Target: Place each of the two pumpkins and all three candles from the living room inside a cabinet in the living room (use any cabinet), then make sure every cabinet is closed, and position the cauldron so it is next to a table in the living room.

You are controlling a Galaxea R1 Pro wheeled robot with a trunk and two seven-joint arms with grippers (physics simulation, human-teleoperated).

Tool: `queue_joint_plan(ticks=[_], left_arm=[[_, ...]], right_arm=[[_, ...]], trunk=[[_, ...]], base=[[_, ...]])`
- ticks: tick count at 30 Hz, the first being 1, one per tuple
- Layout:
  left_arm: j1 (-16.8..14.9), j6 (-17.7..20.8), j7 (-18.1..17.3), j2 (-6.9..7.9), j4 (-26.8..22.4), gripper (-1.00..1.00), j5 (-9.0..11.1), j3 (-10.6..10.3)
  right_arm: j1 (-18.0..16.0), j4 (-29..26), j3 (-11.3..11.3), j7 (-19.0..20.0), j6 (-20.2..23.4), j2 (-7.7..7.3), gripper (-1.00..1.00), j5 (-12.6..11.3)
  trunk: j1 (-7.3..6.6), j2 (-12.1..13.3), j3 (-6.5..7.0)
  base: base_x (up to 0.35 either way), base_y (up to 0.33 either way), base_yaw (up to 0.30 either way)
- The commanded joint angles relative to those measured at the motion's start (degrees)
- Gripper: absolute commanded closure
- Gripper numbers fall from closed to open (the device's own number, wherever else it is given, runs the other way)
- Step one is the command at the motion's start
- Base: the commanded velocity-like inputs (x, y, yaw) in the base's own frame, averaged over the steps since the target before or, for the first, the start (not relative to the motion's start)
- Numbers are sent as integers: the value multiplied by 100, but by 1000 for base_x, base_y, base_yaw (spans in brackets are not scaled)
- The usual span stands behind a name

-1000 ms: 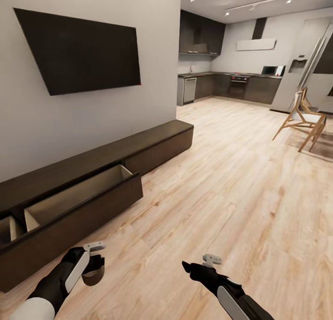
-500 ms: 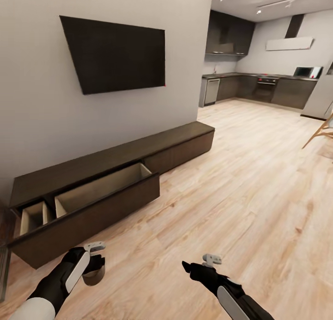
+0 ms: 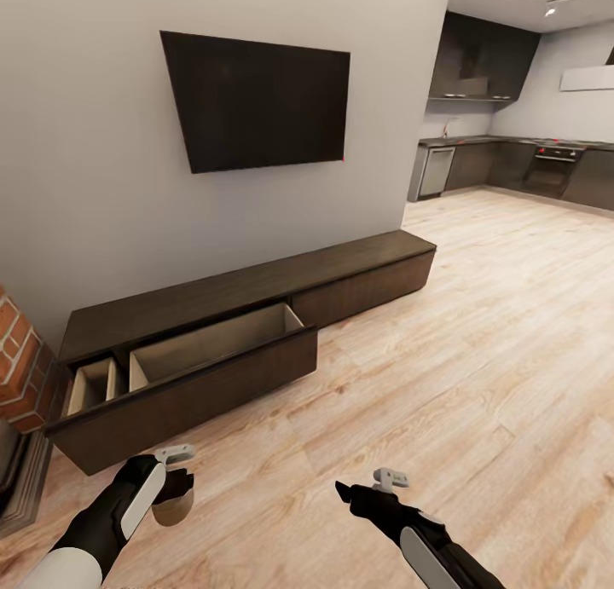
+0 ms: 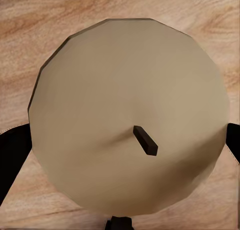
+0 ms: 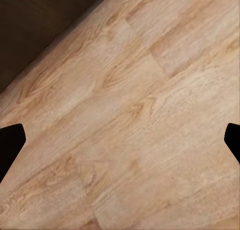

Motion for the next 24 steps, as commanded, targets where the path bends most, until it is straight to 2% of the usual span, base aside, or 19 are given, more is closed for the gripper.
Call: queue_joint_plan(ticks=[1,8,14,24], left_arm=[[-5,15,62,6,-7,100,57,-29],[-5,15,61,6,-7,100,57,-29],[-5,15,63,6,-7,100,57,-33],[-5,15,65,6,-7,100,63,-141]], right_arm=[[-3,22,18,-28,11,-7,-100,-43],[-3,60,18,-28,9,1,-100,-43],[-4,62,18,-28,13,2,-100,-43],[-3,62,18,-26,5,1,-100,-43]], trunk=[[1,-3,-5],[1,-3,-5],[1,-3,-5],[1,-3,-5]], base=[[136,-224,289],[83,-225,289],[6,-128,289],[0,-166,289]])
